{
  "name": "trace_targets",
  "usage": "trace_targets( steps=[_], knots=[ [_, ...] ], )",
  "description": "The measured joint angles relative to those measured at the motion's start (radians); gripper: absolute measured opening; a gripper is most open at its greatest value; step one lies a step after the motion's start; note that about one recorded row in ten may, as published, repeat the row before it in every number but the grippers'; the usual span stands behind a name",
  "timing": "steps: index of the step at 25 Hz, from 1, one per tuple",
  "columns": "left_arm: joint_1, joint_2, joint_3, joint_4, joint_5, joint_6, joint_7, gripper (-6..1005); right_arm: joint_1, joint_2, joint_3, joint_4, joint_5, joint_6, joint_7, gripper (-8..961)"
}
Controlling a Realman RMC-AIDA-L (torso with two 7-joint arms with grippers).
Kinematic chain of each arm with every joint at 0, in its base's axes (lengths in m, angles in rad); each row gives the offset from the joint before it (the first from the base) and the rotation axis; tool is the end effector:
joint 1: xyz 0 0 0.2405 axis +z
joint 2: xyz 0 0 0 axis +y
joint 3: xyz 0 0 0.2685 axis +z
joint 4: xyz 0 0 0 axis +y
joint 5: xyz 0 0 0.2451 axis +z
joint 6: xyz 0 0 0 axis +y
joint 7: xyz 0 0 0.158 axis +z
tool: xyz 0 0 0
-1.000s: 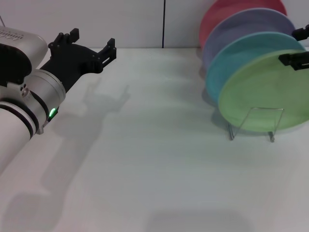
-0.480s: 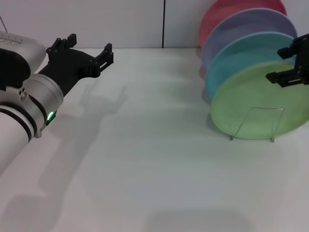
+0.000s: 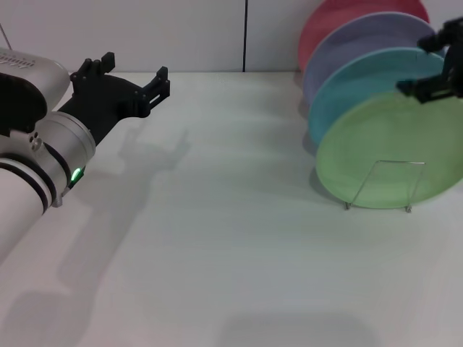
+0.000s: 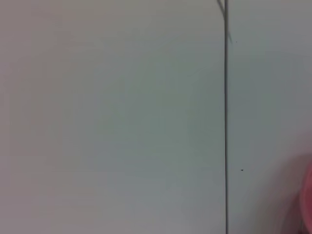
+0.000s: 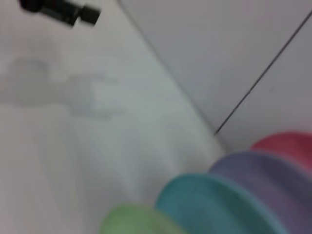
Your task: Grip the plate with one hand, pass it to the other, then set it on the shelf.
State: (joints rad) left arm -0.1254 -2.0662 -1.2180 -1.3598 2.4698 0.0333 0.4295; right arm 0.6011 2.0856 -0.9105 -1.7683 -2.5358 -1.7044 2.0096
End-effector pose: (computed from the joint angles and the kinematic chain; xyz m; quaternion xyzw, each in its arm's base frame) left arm -0.1951 0.3993 -0.0427 -0.7922 -0.2387 -0.2228 0.5156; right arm 0.1438 0.3995 0.1373 -0.9388 0.0886 -0.0812 0.3227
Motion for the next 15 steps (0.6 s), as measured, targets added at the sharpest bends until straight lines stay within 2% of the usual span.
trace_targets(
  steps=[5,6,9,10,11,12,15],
  knots=[
    [-0.002,0.0,0.0,0.002,0.0,-0.007,0.0,861,0.008,0.0,0.021,-0.157,0.026,0.005,0.041,699],
    [0.001,0.0,0.0,0.002,0.0,-0.004,0.0,861,-0.004,0.003,0.053,-0.226,0.041,0.063,0.044,699],
    [0.007,0.0,0.0,0.002,0.0,0.02,0.0,861,-0.032,0.004,0.113,-0.271,0.098,0.143,0.042,698],
    [0.009,0.001,-0.001,0.003,0.0,0.033,0.001,861,-0.057,0.006,0.155,-0.281,0.151,0.187,0.037,698],
    [0.013,0.001,-0.001,0.005,0.002,0.048,0.002,861,-0.122,0.007,0.247,-0.275,0.314,0.272,-0.001,698],
    [0.016,0.001,-0.001,0.007,0.003,0.063,0.003,861,-0.122,0.007,0.247,-0.275,0.314,0.272,-0.001,698],
    [0.024,0.002,-0.001,0.02,0.004,0.106,0.005,861,-0.273,0.005,0.373,-0.185,0.715,0.328,-0.136,698]
  ],
)
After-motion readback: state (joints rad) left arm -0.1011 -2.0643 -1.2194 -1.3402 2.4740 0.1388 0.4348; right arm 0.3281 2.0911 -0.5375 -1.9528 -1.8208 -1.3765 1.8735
